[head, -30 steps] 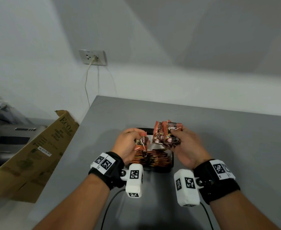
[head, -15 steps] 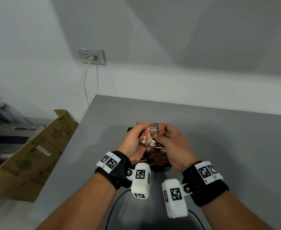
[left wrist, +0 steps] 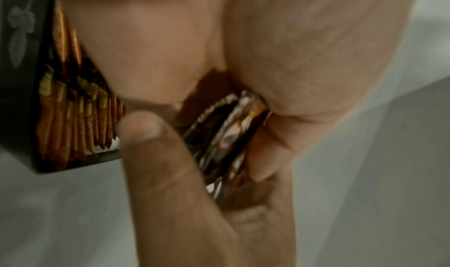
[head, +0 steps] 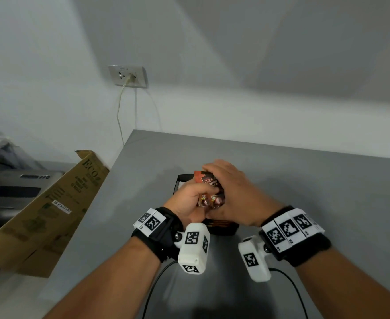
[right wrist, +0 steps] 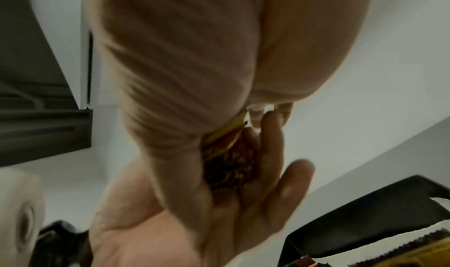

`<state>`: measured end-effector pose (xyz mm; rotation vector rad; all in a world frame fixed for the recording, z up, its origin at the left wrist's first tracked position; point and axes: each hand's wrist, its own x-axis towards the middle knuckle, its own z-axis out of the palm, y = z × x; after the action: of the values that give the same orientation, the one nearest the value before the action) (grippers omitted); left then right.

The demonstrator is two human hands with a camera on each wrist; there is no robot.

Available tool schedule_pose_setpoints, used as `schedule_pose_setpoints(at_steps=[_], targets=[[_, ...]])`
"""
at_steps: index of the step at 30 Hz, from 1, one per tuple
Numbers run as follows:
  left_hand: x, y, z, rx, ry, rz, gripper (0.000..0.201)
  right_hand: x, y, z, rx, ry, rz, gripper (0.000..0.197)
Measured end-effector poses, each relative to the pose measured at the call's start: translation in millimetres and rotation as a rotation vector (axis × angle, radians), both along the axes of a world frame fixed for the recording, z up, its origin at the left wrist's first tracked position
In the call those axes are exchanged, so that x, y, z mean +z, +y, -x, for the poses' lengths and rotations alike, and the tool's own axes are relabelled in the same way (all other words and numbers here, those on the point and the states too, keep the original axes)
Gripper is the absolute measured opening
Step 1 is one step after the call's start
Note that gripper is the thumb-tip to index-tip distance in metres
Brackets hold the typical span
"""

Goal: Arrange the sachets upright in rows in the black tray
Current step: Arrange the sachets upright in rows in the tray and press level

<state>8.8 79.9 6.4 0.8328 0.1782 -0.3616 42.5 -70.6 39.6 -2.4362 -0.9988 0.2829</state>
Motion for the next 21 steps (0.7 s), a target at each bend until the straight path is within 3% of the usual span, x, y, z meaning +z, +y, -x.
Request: schedule_pose_setpoints(at_steps=[2,5,9,11,14,17,21], targets=[[2.3,-1.7,0.9,-0.005,-0.046,-0.014,0.028,-1.1,3.2,0.4,-0.019,-0.039,-0.006,0.094],[3.9,-1.6,2.0,0.025,-0.075,-0.012,0.031,-0.9,4.9,5.2,-0.050,-0.036,-0.023,0.092],[-0.4,-1.5,3.4,0.050,-0.070,0.054,0.081,4.9,6.5,5.4,-0.059,-0.002,-0.051,0.080],[-3.7,-1.0,2.9,0.037,-0.099,0.114,0.096,8.8,6.0,4.6,-0.079,-0.033,-0.006,0.077],[-1.5,-0.1,4.6,0.019,-0.112,0.153,0.095,11.0,6.5,4.6,-0.054,-0.020,-0.016,0.087],[3.1,1.4,4.6,0.017,-0.095,0.163,0.093,9.6,10.0,1.2,-0.003,-0.040,-0.015,0.082],[7.1,0.2,2.0,0.015,-0.068,0.091,0.063,11.5,10.7,2.5,-0.034,-0.022,-0.040,0.076]])
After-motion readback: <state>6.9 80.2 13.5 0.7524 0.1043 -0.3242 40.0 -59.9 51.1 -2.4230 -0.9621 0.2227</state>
